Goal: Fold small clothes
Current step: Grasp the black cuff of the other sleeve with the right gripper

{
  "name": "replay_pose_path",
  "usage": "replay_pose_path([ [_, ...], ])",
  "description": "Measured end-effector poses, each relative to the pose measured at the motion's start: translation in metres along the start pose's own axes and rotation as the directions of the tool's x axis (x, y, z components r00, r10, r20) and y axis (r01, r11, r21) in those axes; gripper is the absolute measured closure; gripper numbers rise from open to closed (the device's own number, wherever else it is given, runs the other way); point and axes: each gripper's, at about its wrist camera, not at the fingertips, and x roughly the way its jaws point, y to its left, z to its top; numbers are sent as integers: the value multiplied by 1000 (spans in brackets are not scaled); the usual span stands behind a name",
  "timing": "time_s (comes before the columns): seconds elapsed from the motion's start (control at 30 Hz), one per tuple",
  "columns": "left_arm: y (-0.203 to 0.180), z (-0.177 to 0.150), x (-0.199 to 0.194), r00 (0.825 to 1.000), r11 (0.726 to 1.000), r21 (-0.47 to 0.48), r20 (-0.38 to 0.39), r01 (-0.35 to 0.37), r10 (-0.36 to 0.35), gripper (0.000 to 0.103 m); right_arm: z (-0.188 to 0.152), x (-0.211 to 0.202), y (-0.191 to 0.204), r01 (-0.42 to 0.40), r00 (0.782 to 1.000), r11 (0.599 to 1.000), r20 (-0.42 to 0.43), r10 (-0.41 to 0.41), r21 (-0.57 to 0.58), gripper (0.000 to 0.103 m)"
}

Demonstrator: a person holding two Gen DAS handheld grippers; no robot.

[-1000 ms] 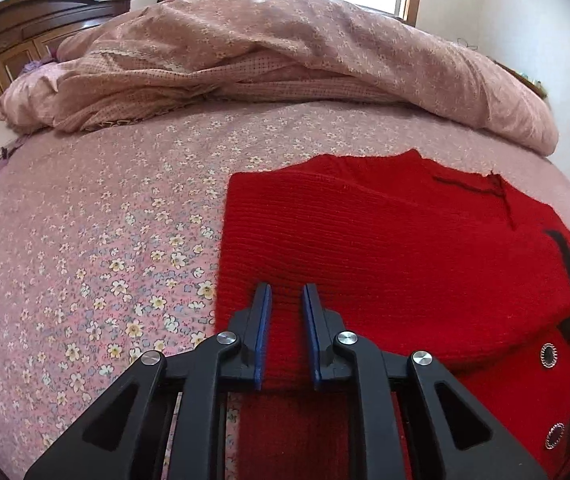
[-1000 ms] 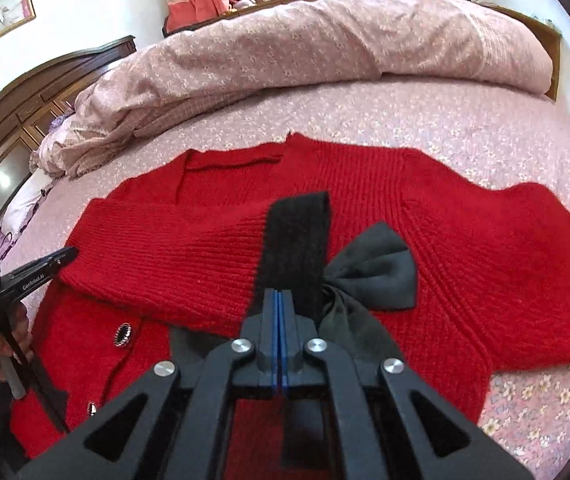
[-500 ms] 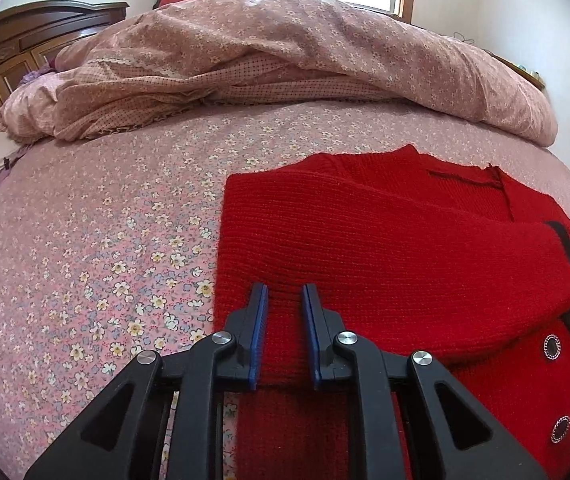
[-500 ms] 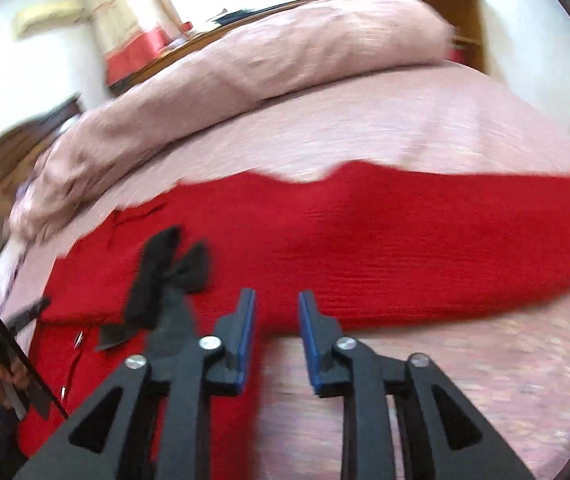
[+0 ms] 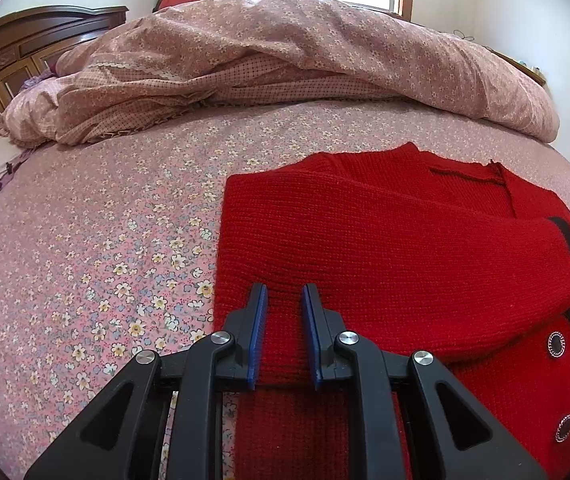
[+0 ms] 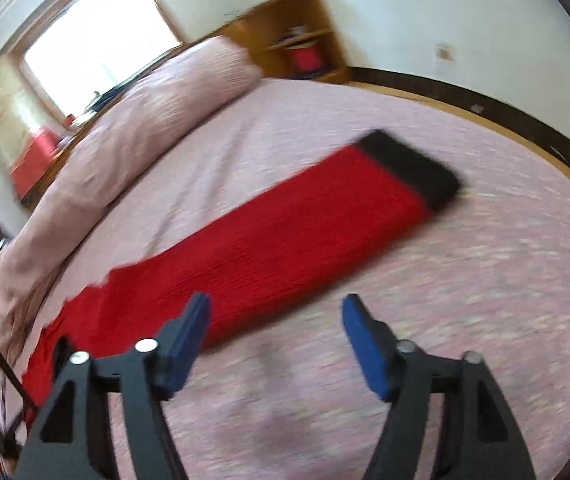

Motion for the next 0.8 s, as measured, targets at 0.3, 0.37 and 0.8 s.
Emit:
replay_pose_path([
  [0.3, 0, 0, 0, 1000, 1000, -3, -1, 3, -3, 90, 34, 28, -55, -177, 984, 959, 69, 166, 221, 26],
  [0.37, 1, -1, 1, 1000, 1000, -6, -2, 6, -7, 90, 40, 33, -68, -236, 970, 930, 117, 211, 281, 26],
  [0.8, 0, 0, -3, 1000, 1000, -4, 7, 20, -20, 87, 55, 40, -59, -154, 973, 950, 212, 97, 271, 92],
])
